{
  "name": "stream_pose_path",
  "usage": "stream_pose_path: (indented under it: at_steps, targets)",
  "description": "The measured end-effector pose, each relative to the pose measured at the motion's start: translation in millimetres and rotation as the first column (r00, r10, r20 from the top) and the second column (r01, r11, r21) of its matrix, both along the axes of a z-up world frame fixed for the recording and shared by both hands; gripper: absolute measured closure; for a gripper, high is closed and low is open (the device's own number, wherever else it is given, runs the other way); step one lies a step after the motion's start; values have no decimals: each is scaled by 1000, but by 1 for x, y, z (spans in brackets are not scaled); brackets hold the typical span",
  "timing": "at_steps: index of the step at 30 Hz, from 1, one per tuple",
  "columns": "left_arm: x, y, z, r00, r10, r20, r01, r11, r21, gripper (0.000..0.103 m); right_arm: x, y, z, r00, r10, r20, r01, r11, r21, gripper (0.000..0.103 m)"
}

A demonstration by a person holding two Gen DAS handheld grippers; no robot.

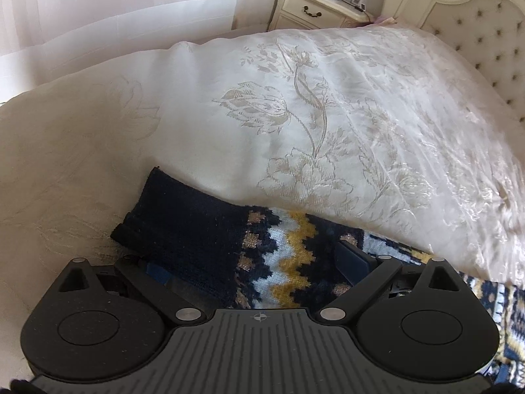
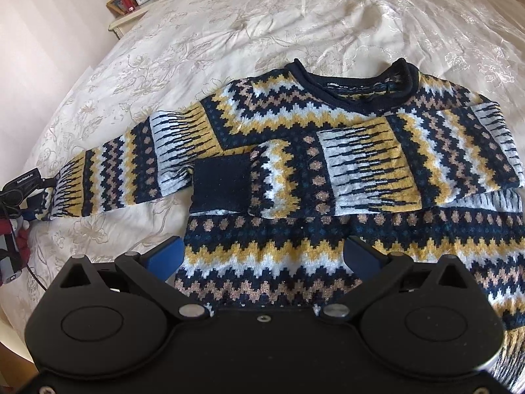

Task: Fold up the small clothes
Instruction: 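Grasp the navy cuff of the other sleeve with the left gripper and lift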

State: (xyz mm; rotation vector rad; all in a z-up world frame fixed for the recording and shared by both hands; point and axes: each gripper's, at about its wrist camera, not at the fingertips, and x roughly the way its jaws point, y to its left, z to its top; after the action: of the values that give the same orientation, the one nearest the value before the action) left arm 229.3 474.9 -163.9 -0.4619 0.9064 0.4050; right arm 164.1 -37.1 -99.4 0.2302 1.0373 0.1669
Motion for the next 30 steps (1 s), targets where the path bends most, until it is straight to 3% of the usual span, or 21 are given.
stream_pose_path:
  at_steps: [4, 6, 9, 13, 19, 25, 30]
  targets:
    - [-4, -2, 5, 1000, 28, -15, -27, 998, 62, 41, 4, 7, -2, 999, 36, -12, -36, 999, -4, 1]
    - [-8, 2, 7, 999, 40, 6, -40, 999, 35, 75, 6, 10, -1, 999, 52, -10, -52, 999, -4, 1]
    - [-15, 8, 13, 996, 79, 39, -78, 996, -33, 95, 7, 10, 0, 998, 67, -1, -67, 998, 4, 1]
    - [-21, -1, 39, 992, 83, 95, -81, 996, -32, 97, 7, 5, 0, 997, 80, 7, -80, 997, 21, 1]
    - [-25, -45, 104, 976, -15, 216, 16, 1000, -5, 97, -1, -18, -6, 996, 89, 8, -89, 994, 55, 1]
    - [-27, -132, 174, 930, -188, 317, 160, 981, 111, 97, -13, -59, -13, 995, 100, 12, -101, 989, 108, 1]
    - [-19, -213, 202, 887, -275, 370, 250, 961, 117, 97, -22, -104, -13, 994, 98, 37, -102, 986, 132, 1]
